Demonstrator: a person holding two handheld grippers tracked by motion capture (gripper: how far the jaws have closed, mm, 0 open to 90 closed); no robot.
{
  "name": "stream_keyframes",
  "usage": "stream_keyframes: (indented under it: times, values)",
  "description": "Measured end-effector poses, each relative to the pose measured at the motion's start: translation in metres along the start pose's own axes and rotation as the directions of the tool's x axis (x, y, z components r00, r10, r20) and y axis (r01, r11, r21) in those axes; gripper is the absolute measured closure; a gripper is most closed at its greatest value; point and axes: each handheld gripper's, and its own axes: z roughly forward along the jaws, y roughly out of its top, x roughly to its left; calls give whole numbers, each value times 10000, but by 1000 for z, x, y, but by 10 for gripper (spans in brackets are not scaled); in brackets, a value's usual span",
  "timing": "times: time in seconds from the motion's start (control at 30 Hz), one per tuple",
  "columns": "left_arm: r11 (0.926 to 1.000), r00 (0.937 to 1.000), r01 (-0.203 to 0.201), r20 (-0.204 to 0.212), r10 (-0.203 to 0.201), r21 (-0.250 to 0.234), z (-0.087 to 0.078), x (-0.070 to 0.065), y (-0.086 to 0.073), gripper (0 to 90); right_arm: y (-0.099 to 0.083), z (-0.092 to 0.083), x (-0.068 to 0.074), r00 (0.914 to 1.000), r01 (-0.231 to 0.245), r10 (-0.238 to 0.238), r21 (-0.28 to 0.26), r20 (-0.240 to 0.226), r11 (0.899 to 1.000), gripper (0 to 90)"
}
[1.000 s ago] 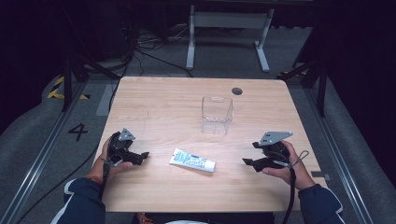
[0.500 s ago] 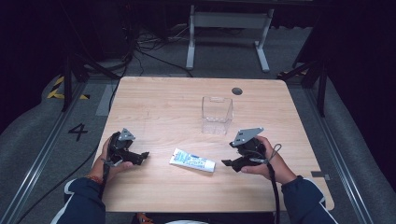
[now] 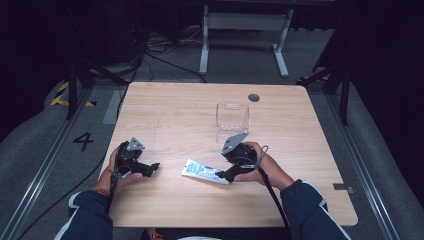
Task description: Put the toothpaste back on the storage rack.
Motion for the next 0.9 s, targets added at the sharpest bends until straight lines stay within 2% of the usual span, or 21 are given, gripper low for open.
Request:
stream_keyframes:
  times: [0.13,0.3,0.47,0.57,0.7,0.9]
  values:
    - [10000,10000,44,30,-44,26,0,0,0,3,12,13,5,9992,314,-305,355,-253,9989,281]
    - [10000,10000,9,-6,-9,-5,0,0,0,4,25,31,7,9979,357,-305,924,-568,9951,302]
    - [10000,10000,-25,-22,25,-1,0,0,0,5,33,49,4,9973,319,-195,1785,-705,9834,336]
    - [10000,10000,-24,-21,24,-2,0,0,0,5,35,58,3,9964,293,-121,2080,-838,9777,350]
    - [10000,10000,-29,-22,29,0,0,0,0,5,34,69,2,9958,327,-104,2475,-911,9683,363]
    - [10000,10000,12,-5,-12,-6,0,0,0,4,36,77,5,9961,735,-579,2603,-669,9627,369]
